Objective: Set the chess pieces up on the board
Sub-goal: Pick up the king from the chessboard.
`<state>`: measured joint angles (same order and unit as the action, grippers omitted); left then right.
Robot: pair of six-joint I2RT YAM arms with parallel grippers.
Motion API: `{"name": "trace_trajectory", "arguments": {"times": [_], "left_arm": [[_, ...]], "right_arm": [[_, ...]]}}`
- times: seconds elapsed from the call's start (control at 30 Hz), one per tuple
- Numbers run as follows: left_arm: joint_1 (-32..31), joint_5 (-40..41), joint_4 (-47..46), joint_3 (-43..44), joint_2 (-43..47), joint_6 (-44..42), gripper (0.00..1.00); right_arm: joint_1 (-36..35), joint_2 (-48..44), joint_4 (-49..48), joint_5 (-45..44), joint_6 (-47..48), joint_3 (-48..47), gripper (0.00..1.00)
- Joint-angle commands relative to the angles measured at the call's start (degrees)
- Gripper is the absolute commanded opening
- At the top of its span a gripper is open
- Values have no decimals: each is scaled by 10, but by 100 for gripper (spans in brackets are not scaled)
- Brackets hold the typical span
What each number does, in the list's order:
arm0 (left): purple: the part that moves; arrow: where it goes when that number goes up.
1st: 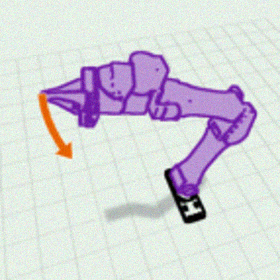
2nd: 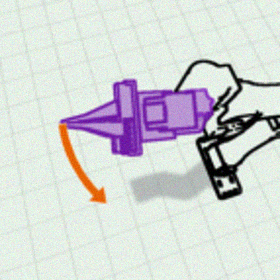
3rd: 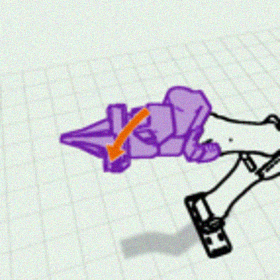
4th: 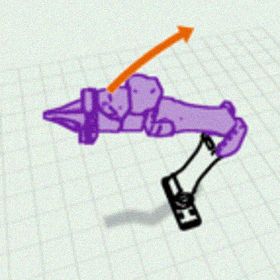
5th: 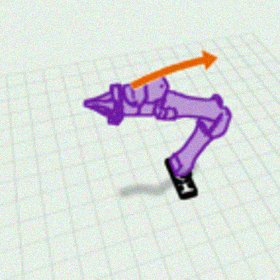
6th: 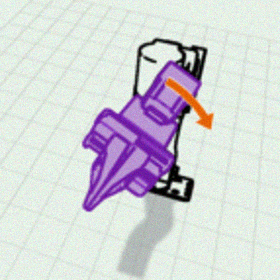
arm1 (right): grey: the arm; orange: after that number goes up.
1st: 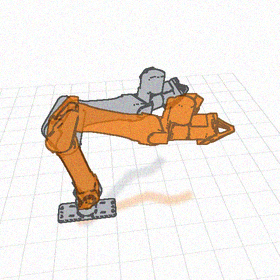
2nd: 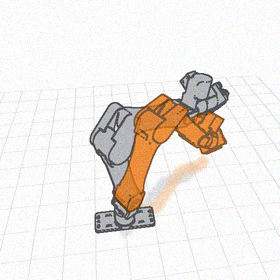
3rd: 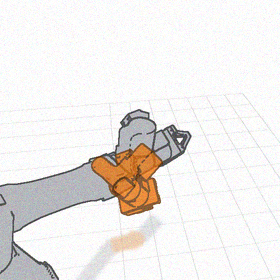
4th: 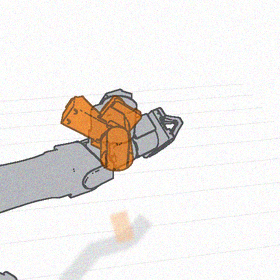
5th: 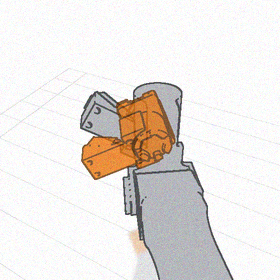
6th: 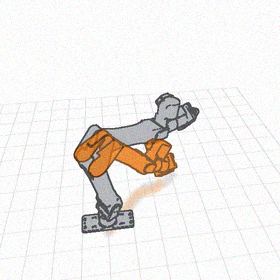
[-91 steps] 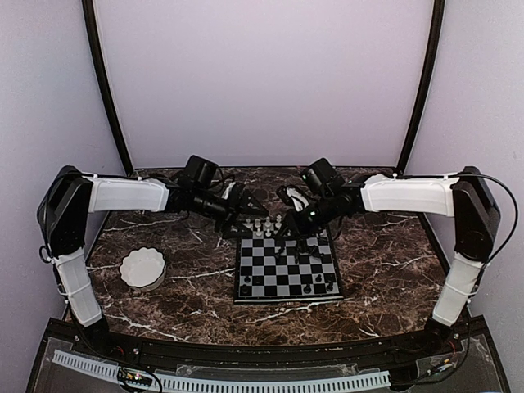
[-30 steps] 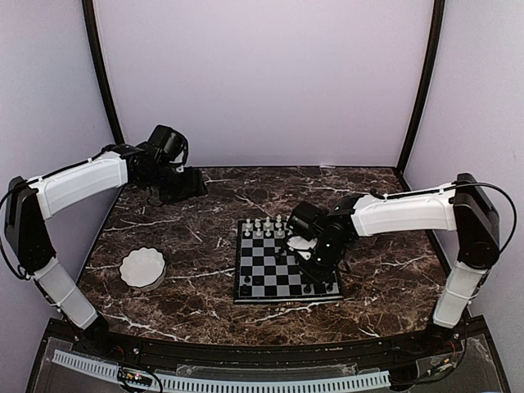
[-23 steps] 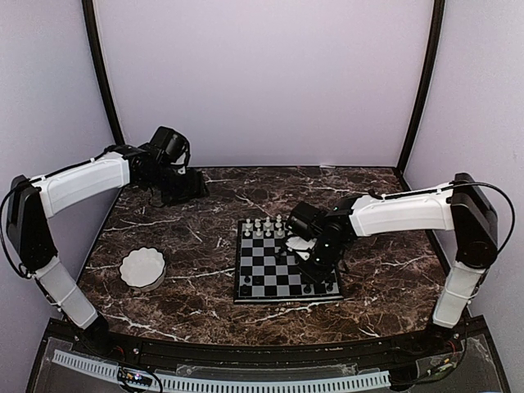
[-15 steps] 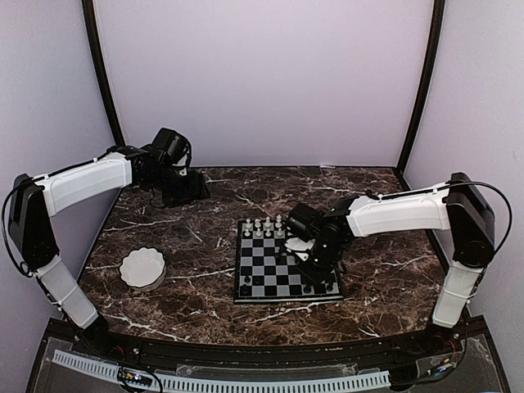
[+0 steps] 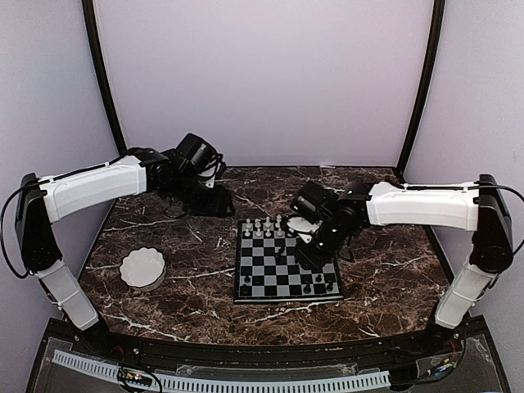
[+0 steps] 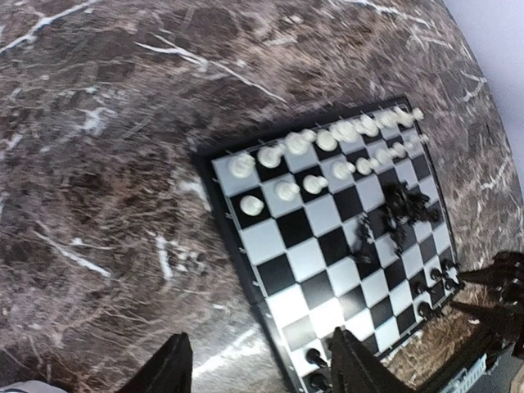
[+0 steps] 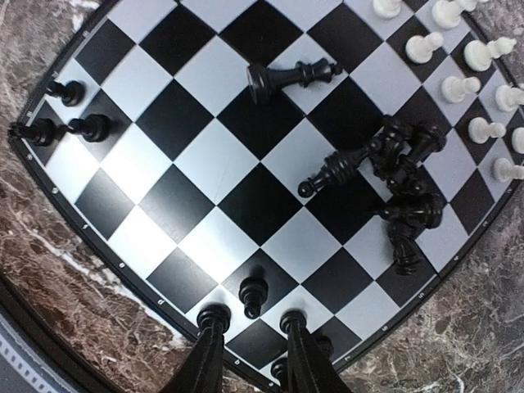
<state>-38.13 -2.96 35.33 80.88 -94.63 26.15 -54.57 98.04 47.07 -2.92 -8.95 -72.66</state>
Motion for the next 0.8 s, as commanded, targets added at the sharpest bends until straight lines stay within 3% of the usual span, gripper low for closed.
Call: {"name": "trace_trajectory", "arguments": {"times": [0.0,0.17,0.3,0.43,0.77], "left_arm": [[-70,-10,47,40,-44,-29,54],[-136,-6,84,124,-128,-34,46],[-161,0,126,202,-203,-50,51],[-166,7,157,256,-266,-66,58],[-166,23,172,305,-320,-88,55]], "right_arm": [[26,-75,-9,-6,-34,1,30],[85,-136,-48,14,-68,49,31],[108,-148,-52,22,-68,56,31],[113,-149,-51,22,-66,57,31],[117,-152,-59,26,-70,70,31]]}}
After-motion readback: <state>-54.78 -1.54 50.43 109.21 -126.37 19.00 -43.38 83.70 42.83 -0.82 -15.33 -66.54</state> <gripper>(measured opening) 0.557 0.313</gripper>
